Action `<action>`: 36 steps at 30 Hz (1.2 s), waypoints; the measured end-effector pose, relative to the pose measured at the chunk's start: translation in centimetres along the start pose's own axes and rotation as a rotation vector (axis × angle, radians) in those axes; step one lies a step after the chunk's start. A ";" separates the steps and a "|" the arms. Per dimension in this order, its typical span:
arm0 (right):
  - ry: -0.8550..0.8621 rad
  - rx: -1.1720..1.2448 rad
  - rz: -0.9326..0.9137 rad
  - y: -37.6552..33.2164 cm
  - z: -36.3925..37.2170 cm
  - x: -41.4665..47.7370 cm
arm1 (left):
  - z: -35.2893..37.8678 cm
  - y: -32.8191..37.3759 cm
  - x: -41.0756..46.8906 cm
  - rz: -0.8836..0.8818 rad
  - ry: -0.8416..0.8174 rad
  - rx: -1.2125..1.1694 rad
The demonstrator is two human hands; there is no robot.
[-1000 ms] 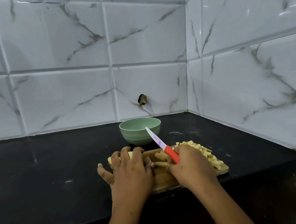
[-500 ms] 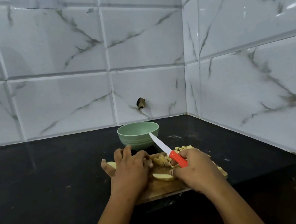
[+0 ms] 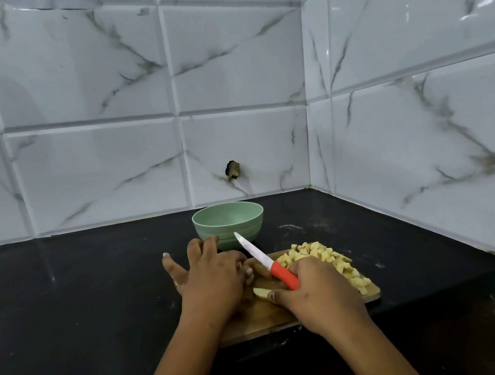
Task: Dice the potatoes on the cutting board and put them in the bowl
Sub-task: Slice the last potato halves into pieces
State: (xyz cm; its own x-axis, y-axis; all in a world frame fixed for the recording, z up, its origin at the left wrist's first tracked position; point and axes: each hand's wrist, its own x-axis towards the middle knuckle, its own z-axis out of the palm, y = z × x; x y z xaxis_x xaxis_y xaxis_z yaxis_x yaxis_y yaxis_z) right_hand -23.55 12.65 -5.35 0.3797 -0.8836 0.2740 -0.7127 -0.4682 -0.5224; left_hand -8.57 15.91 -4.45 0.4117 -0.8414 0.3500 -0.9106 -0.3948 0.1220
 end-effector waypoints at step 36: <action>0.024 -0.058 0.021 0.2 0.0 -0.1 | -1.1 0.4 -1.9 0.077 -0.006 -0.070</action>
State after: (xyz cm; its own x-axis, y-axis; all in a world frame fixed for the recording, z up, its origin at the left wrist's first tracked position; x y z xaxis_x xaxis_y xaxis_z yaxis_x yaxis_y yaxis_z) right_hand -23.75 12.70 -5.43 0.3503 -0.8927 0.2836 -0.7534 -0.4484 -0.4809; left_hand -9.75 17.73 -4.01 0.3407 -0.8705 0.3552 -0.9397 -0.3026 0.1597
